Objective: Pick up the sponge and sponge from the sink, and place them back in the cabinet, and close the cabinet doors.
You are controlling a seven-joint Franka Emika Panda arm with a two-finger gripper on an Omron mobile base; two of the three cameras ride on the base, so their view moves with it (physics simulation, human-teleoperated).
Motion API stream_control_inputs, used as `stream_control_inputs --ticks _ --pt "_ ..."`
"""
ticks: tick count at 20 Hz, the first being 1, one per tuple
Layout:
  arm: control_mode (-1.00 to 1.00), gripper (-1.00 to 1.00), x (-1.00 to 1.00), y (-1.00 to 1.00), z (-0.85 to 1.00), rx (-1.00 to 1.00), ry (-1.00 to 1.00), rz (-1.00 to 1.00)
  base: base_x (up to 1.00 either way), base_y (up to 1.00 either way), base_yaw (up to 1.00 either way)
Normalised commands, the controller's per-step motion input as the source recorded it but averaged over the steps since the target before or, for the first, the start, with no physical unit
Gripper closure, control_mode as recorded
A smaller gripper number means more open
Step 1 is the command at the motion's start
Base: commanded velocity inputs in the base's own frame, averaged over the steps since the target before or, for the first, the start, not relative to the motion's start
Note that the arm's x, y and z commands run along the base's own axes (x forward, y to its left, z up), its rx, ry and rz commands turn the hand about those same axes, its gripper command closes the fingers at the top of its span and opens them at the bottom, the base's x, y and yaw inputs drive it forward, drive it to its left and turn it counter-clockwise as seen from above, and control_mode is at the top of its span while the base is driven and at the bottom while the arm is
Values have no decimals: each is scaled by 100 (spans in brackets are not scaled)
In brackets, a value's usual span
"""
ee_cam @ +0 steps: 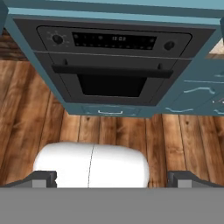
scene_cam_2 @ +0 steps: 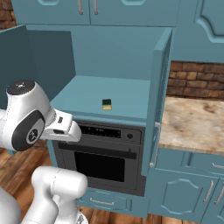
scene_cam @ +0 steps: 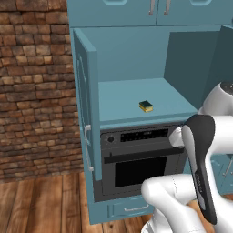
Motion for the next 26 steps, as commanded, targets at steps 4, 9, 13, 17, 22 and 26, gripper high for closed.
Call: stream_control_inputs --ticks 4,9,13,17,22,26 --pt "-100 -100 -12 0 0 0 0 0 0 0 0" --pt "-100 -100 -16 0 0 0 0 0 0 0 0" --pt "100 -100 -9 0 0 0 0 0 -8 0 0" --pt "100 -100 0 0 0 0 0 0 -30 0 0" --pt "100 -100 0 0 0 0 0 0 -50 0 0" --pt "100 -100 0 0 0 0 0 0 -67 0 0"
